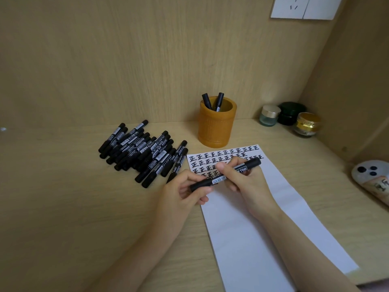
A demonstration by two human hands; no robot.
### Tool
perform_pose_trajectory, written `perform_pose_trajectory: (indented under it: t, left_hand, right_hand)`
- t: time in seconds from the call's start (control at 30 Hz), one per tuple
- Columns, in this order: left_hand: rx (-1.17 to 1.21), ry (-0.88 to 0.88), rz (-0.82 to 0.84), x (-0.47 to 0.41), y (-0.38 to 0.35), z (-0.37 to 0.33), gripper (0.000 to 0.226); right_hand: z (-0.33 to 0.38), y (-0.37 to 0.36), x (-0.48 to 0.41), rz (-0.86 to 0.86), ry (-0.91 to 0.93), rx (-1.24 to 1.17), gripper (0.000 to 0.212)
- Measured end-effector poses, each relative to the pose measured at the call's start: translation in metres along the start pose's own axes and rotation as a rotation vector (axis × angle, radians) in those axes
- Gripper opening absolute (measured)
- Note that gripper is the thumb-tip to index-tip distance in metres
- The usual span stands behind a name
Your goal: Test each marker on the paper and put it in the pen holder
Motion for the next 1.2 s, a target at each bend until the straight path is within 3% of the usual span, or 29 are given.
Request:
perform_pose_trajectory:
  t: [0.43, 0.57, 0.67, 0.8, 0.9, 1.07, 1.2]
  left_hand:
    - [-0.079, -0.032, -0.012, 0.001, 0.002, 0.0, 0.014]
    - [-0.151, -0.072, -0.086, -0.004, 0.007, -0.006, 0.012]
    - [-0.266, -0.119, -0.136, -0.004, 0.013, -0.009, 0.008]
    - [-0.292, -0.143, -0.143, -0.005, 0.017, -0.011, 0.005]
    - [-0.305, -0.164, -0.157, -0.006, 0.018, -0.012, 0.007]
    - [-0.373, -0.189, -0.21, -0.004, 0.023, -0.016, 0.023]
    - [-0.658, -0.234, -0.281, -0.01, 0.031, -0.01, 0.012]
  right_hand:
    - [0.0, -0.005, 0.0, 0.009, -0.022, -0.028, 0.035]
    - [0.001, 0.003, -0.004, -0.152, 0.002, 0.022, 0.043]
    - [0.017, 0.015, -0.002, -0.263, 0.258, 0.395, 0.043]
    - [0.028, -0.01, 0.003, -0.018, 0.752, 0.973, 0.023]
    - [0.021, -0.024, 0.004, 0.066, 0.885, 1.108, 0.018]
    - [0.033, -0.026, -0.007, 0.024, 0.803, 1.038, 0.01]
    - [0.067, -0.003, -0.043, -0.251, 0.482, 0.55, 0.013]
Point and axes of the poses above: each hand's wrist, its own x-axis away from the middle knuckle, its own y-axis out of the back of the hand, z = x × y, the point moved 6 cm from there along -x, towards the middle knuckle, and after that the axes turned 2 degrees about -z, right-handed, at the moved point
